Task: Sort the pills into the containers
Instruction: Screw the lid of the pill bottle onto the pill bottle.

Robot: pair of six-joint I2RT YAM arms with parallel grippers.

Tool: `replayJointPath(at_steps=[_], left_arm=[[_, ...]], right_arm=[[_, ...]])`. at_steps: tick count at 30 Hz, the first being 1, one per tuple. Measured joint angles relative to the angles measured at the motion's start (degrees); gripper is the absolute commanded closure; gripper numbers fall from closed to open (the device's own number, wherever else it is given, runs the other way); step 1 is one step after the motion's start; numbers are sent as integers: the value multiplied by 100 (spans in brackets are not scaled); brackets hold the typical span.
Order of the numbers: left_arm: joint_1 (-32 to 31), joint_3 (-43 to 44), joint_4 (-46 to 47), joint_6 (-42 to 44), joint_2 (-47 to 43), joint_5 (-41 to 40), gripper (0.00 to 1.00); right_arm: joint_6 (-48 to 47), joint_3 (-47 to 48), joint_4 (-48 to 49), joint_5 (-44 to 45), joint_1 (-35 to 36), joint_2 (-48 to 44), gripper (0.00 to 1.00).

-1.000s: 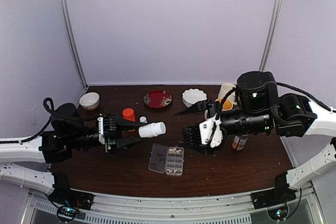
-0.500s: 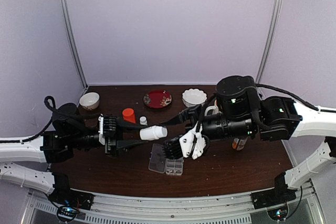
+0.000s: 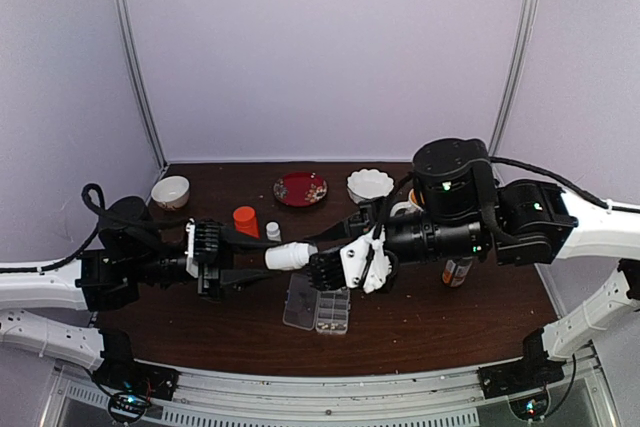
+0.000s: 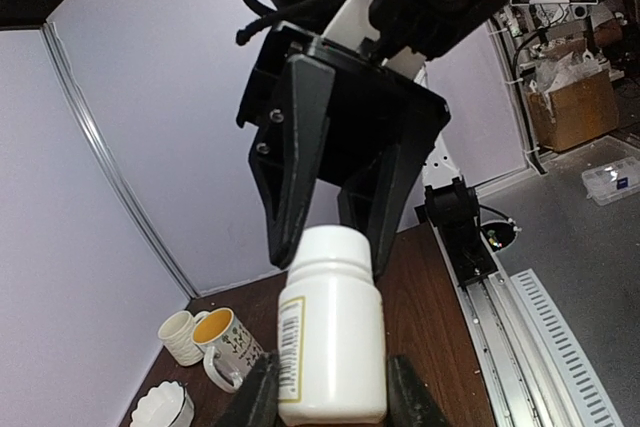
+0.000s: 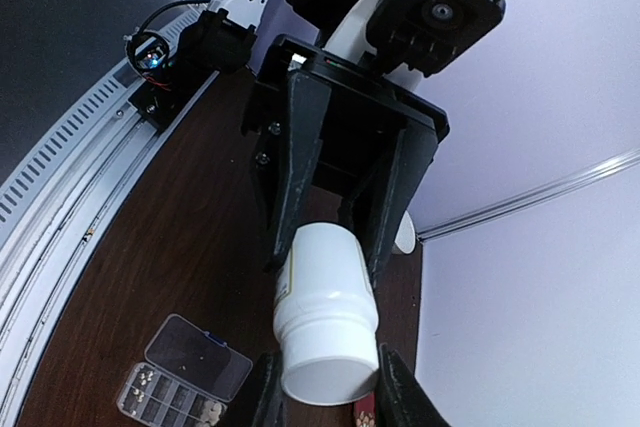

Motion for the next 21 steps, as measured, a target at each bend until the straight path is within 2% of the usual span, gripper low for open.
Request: replayJointPath(at_steps=[4,10,12,15,21], left_arm=[[-2,0,50,17,-37,28,100],[0,0,28,61,-61,39,100],[0,0,7,90,-37,39,100],[0,0,-20,170,9,33,100],[0,0,-42,439,50,-83,100]], right_arm=[[800,304,-284,-166,-9,120,85],[2601,737,-787,-127,24,343,90],[3235,802,-914,-59,50,380,86],[4461,804,-1010,35,79,391,85],[7254,798,-1060,79,57,407,92]])
